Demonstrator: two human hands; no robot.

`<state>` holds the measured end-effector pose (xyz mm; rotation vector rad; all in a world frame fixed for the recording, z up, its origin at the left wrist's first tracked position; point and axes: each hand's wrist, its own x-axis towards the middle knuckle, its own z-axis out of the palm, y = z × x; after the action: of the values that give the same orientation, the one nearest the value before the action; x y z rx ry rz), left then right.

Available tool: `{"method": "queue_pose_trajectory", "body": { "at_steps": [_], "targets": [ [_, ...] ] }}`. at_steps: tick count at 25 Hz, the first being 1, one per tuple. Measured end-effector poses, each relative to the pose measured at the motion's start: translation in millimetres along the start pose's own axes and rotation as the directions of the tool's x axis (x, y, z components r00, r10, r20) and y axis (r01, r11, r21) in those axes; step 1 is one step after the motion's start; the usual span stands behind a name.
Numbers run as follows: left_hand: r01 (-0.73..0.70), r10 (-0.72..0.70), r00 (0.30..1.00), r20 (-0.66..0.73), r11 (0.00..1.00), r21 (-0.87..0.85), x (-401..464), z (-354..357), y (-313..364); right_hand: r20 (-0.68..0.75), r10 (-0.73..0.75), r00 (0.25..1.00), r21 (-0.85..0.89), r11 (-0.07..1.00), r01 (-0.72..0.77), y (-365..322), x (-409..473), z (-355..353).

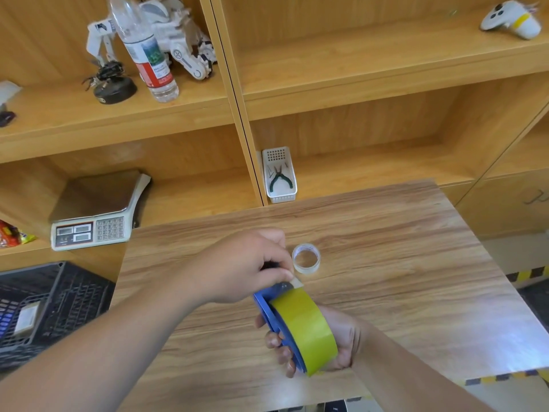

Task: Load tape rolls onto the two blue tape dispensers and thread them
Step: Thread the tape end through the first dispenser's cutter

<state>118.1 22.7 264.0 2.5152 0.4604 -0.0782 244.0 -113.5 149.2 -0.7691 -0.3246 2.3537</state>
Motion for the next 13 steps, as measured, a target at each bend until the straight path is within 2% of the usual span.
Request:
{"method": "queue_pose_trajectory", "body": {
  "at_steps": [5, 10, 13],
  "targets": [
    [0.148, -0.141, 0.988, 0.065, 0.98, -0.131, 20.5, -5.6, -5.6, -0.028, -0.057, 0.998, 0.064, 0.996, 0.059, -1.3, -3.2, -0.1],
    [0.141, -0.134, 0.969, 0.207, 0.99, -0.021, 35.7, -9.9, -3.0, -0.099, -0.076, 0.992, -0.02, 0.997, 0.074, 7.8, 1.7, -3.3],
    [0.136, -0.128, 0.978, 0.163, 0.99, -0.038, 36.0, -5.9, -4.3, -0.149, -0.165, 0.975, 0.064, 0.982, 0.176, 12.2, 4.3, -8.2]
  ]
}}
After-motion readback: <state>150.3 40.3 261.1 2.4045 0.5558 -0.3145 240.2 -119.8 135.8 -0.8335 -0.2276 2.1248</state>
